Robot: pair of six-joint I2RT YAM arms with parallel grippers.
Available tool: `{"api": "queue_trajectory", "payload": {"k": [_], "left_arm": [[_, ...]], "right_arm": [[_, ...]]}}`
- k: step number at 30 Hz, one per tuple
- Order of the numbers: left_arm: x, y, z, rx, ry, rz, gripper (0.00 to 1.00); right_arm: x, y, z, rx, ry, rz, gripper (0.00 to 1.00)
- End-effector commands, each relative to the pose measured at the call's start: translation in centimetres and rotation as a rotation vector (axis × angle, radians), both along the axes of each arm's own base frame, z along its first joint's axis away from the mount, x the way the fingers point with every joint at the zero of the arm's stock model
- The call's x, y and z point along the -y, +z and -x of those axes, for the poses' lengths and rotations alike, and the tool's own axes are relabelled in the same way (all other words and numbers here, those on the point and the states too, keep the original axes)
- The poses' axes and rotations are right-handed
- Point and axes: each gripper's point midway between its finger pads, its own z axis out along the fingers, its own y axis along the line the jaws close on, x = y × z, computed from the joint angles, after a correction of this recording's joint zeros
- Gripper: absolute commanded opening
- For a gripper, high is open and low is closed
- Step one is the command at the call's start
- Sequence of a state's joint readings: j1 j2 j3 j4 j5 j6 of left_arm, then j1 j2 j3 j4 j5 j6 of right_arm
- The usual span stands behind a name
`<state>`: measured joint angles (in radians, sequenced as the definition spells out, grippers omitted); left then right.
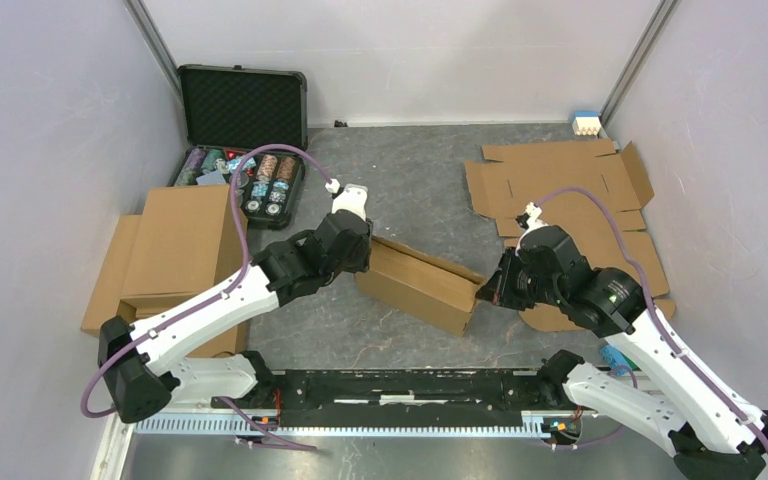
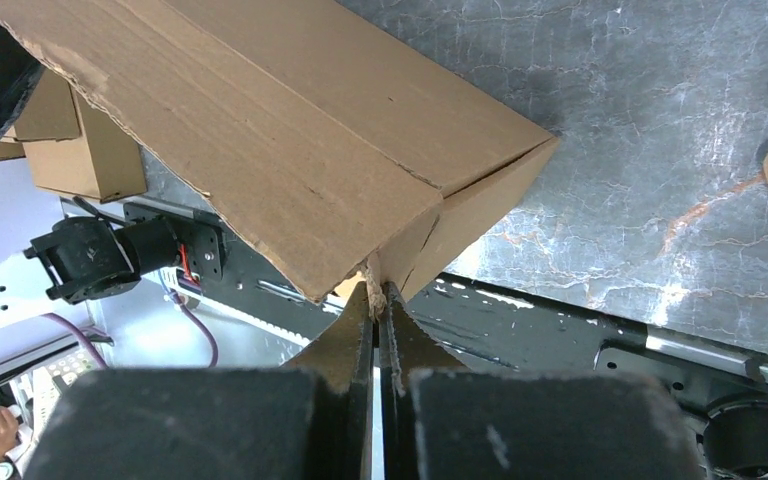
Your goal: Fold the paper box
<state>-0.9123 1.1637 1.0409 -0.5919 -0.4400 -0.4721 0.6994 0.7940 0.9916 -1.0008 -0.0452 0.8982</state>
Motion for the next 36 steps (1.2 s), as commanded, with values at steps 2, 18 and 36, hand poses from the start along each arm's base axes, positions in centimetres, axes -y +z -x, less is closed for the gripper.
{"api": "queue_trajectory", "payload": {"k": [2, 18, 36], "left_arm": [[0.1, -1.5, -0.1, -0.002, 0.006, -0.024, 0.46], [0.1, -2.1, -0.1, -0.018, -0.002, -0.051, 0.42], [0.3, -1.4, 0.0, -0.013, -0.005, -0.024, 0.41]], "right_arm": [[-0.7, 1.6, -0.7, 0.043, -0.030, -0.076, 0.00], [-1.1, 3.2, -0.6, 0.028, -0.070, -0.142, 0.00], [0.5, -1.4, 0.0, -0.030, -0.117, -0.052, 0.00]]}}
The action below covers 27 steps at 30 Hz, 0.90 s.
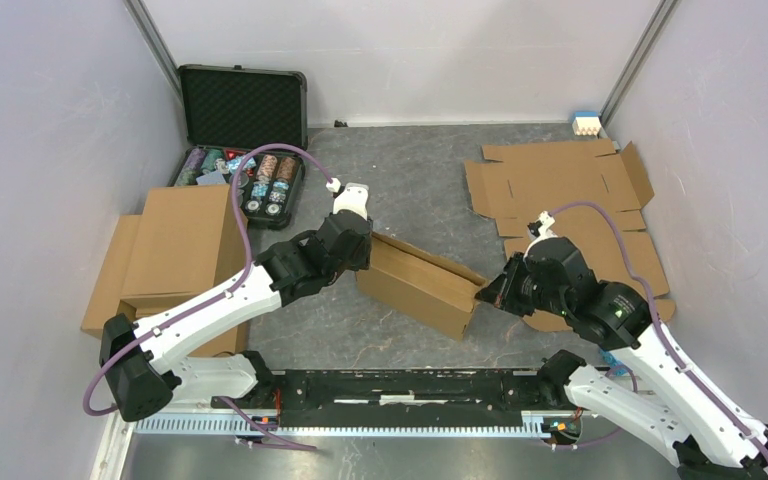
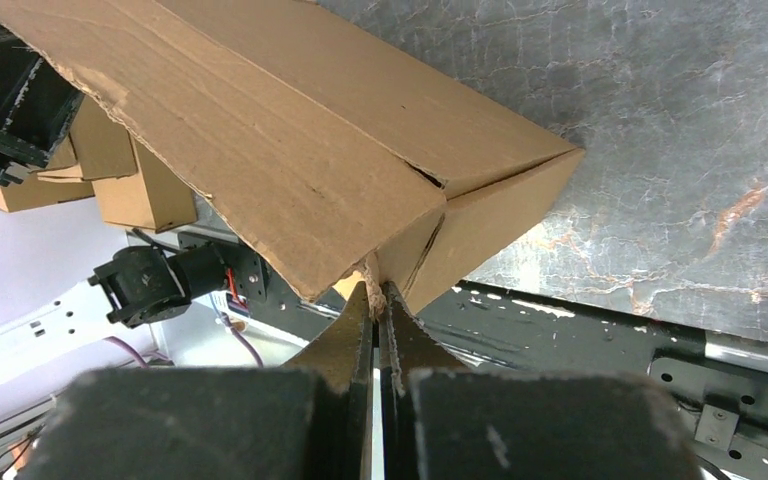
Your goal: Fold the paper box
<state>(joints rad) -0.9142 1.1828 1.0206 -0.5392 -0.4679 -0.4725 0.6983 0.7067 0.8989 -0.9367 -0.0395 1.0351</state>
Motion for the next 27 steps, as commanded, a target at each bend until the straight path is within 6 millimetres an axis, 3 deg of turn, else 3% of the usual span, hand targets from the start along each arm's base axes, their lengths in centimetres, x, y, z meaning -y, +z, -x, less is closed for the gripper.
{"api": "queue_trajectory", "payload": {"k": [1, 13, 20, 27], "left_arm": [[0.0, -0.8, 0.8, -0.036, -0.025, -0.019, 0.41], [0.7, -0.1, 1.0, -0.040, -0.049, 0.016, 0.39], [1.0, 1.9, 1.9, -0.040, -0.099, 0.056, 0.51], [-0.4, 4.3, 2.2, -0.001, -0.091, 0.051, 0.49]], "right_arm": [[0.9, -1.0, -0.5, -0.004, -0.025, 0.076, 0.00], [1.0, -2.7, -0.1, -0.026, 0.014, 0.118, 0.00], [1.3, -2.7, -0.3, -0.015, 0.020, 0.142, 0.00], [1.4, -2.4, -0.5, 0.001, 0.025, 0.153, 0.00]]}}
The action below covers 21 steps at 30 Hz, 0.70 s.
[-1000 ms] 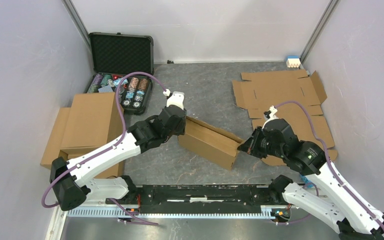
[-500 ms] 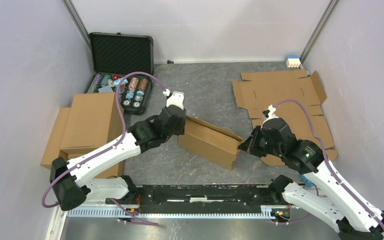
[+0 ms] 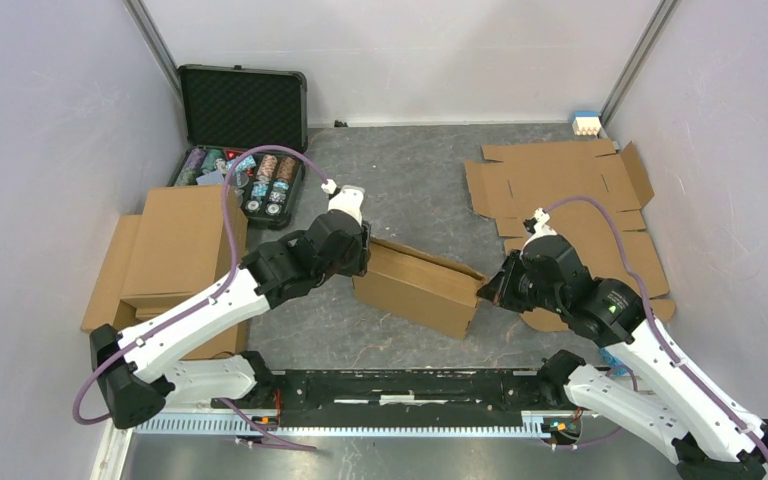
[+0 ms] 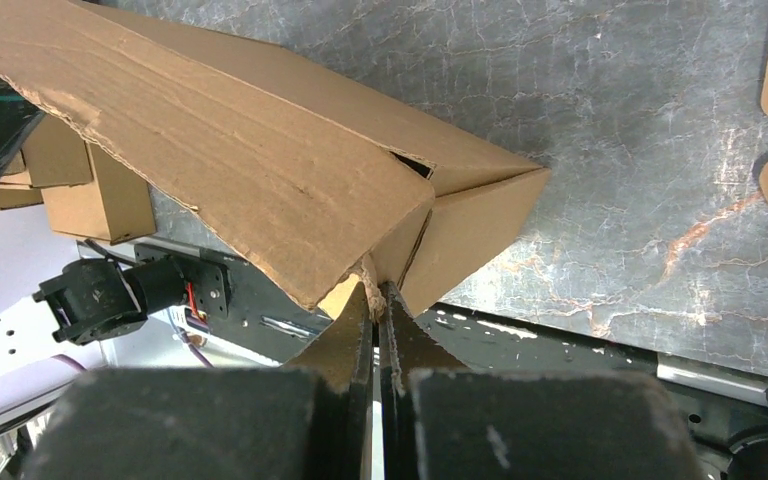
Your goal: Fold the paper box
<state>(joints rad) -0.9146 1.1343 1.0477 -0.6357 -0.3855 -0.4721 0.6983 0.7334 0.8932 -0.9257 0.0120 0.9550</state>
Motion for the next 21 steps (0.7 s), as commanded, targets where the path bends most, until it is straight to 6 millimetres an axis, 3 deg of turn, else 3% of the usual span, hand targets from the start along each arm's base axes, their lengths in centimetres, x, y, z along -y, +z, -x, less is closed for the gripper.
{"api": "queue_trajectory", "payload": {"k": [1, 4, 8, 12, 14, 21], "left_arm": [[-0.3, 3.7, 0.1, 0.059, -0.019, 0.029, 0.48], [-0.7, 4.0, 0.0, 0.066, -0.006, 0.010, 0.41], [-1.1, 3.5, -0.1, 0.067, 0.004, -0.007, 0.17], [-1.3, 2.4, -0.4, 0.066, 0.018, -0.036, 0.13], [-1.3, 2.1, -0.5, 0.067, 0.019, -0.038, 0.04], [-1.8, 0.5, 0.5, 0.034, -0.011, -0.062, 0.02]], "right_arm": [[0.8, -1.4, 0.4, -0.041, 0.004, 0.073, 0.00], [0.8, -1.2, 0.3, -0.035, 0.004, 0.074, 0.00], [0.7, -1.1, 0.1, -0.026, 0.010, 0.078, 0.00], [0.6, -0.9, 0.3, -0.025, 0.016, 0.070, 0.00], [0.8, -1.0, 0.3, -0.024, 0.011, 0.070, 0.01], [1.2, 0.0, 0.0, 0.007, -0.001, 0.081, 0.28]]}}
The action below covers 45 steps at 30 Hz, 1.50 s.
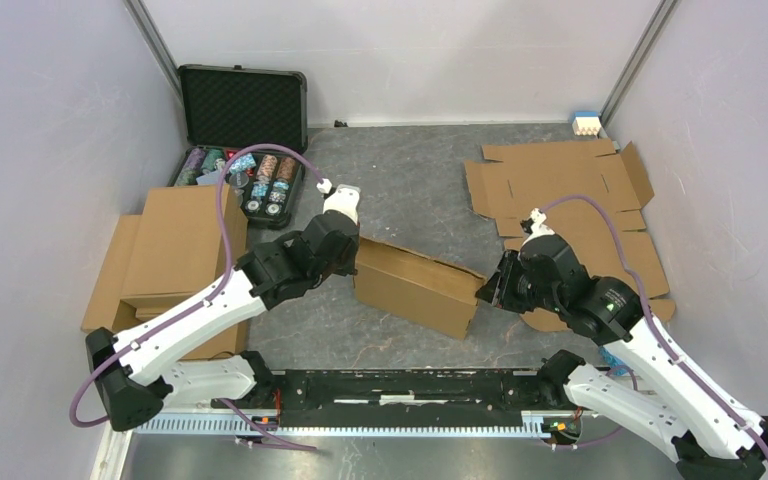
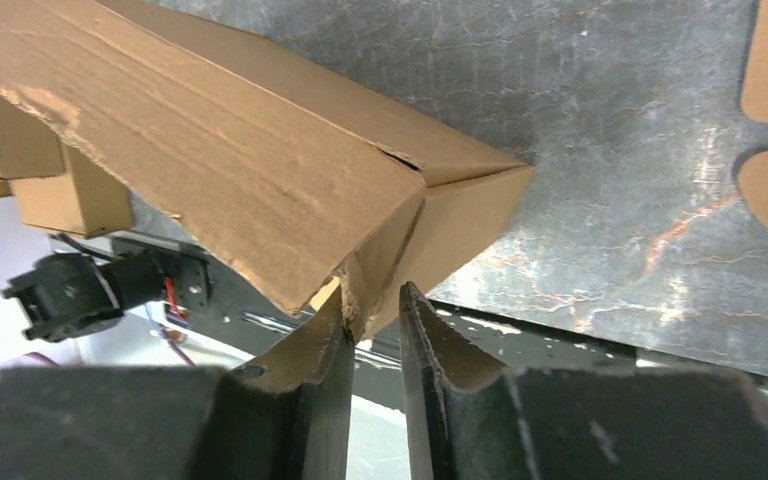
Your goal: Fold the paper box
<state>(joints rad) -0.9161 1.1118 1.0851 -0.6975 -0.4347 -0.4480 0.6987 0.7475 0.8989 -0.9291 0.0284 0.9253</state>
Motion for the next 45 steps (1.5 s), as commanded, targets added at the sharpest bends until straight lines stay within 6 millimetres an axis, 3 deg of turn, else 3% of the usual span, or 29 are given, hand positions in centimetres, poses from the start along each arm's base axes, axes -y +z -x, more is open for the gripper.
{"api": "queue_trajectory", "payload": {"k": [1, 7, 14, 16, 23, 26, 28, 31, 36, 45], "left_arm": [[-0.6, -1.2, 0.7, -0.002, -0.028, -0.024, 0.02], [-1.0, -1.6, 1.4, 0.004, -0.040, 0.004, 0.02], [-1.1, -1.6, 1.5, 0.005, -0.040, 0.008, 0.02], [-1.0, -1.6, 1.5, 0.003, -0.042, 0.009, 0.02], [-0.9, -1.7, 1.4, -0.001, -0.046, 0.002, 0.02], [-0.9, -1.7, 1.4, 0.001, -0.044, 0.004, 0.02], [-1.0, -1.6, 1.4, 0.002, -0.043, 0.006, 0.02], [-1.0, -1.6, 1.5, 0.002, -0.044, 0.007, 0.02], [-1.0, -1.5, 1.5, 0.005, -0.045, 0.008, 0.02], [-0.8, -1.9, 1.8, -0.026, -0.054, 0.007, 0.03]], "right_arm": [[1.1, 0.7, 0.1, 0.009, -0.013, 0.053, 0.30], [1.3, 2.8, -0.5, 0.063, 0.005, 0.076, 0.44], [-2.1, 5.2, 0.5, 0.169, 0.308, 0.008, 0.70], [-1.8, 6.0, 0.3, 0.204, 0.329, 0.034, 0.76], [-0.6, 10.8, -1.7, 0.344, 0.295, 0.106, 0.82], [0.0, 11.4, -2.9, 0.374, 0.255, 0.153, 0.73], [-0.5, 10.8, -3.2, 0.381, 0.254, 0.141, 0.54], [-1.2, 8.9, -3.6, 0.367, 0.256, 0.123, 0.27], [-2.5, 5.5, -3.6, 0.315, 0.298, 0.108, 0.02], [-2.1, 0.1, -1.6, 0.208, 0.359, 0.131, 0.00]]}}
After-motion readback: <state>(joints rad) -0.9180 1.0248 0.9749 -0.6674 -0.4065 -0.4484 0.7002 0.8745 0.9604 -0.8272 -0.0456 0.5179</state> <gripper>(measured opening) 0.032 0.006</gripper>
